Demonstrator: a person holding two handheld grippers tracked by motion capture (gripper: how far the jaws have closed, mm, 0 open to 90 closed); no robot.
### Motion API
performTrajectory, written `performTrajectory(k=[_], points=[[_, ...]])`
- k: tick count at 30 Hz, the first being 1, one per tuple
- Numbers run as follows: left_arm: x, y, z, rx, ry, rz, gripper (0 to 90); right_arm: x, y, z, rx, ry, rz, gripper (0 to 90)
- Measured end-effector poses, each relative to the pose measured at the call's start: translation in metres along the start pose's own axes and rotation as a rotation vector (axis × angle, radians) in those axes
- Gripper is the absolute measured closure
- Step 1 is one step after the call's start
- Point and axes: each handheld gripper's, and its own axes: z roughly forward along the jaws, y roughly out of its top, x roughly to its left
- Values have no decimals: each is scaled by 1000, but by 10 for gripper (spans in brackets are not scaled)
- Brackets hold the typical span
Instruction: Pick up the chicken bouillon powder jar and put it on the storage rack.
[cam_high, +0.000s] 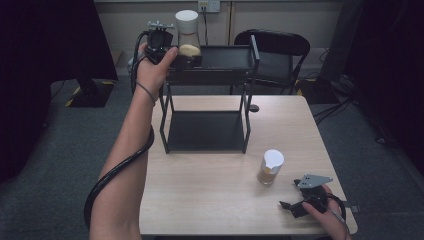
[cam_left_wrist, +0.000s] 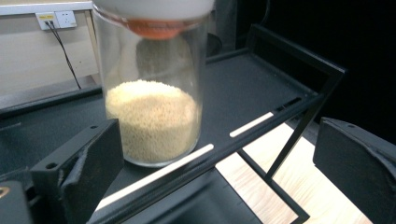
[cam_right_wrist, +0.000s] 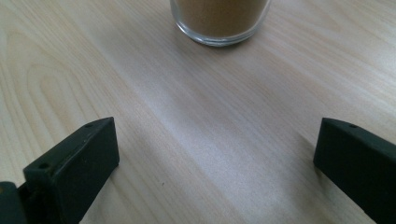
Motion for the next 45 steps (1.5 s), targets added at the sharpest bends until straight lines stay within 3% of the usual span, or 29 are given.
performTrajectory(k=[37,45], points=[[-9,-69,2,11,-40,-1,12,0,0,0,-2,-2,-2,0],[-6,-86,1,16,-46,-11,12,0,-1,0,-4,-2,-1,0]])
